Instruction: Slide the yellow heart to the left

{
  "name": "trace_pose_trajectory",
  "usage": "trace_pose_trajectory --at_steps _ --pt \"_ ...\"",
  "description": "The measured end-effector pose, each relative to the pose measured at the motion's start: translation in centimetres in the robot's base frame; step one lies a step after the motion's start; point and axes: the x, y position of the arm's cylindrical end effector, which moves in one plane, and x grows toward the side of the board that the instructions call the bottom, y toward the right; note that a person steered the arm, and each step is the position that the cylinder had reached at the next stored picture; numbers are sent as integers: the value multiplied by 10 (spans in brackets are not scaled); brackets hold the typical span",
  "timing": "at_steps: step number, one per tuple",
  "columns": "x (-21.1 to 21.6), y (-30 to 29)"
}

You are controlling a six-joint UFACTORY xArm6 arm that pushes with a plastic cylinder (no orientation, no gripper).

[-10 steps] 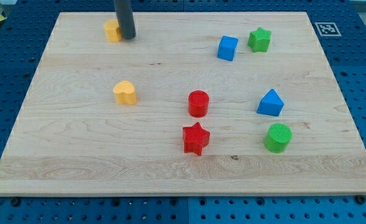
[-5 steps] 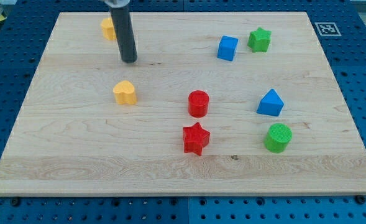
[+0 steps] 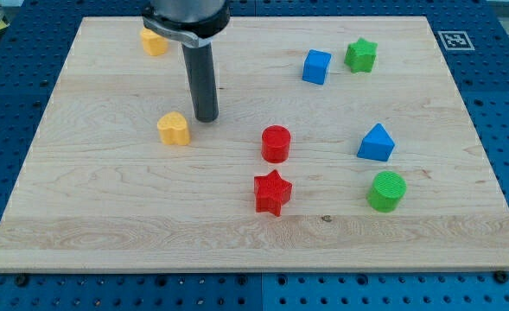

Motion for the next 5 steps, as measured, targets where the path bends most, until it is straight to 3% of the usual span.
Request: trace_pose_trajectory --at_steps 5 --pt "31 -6"
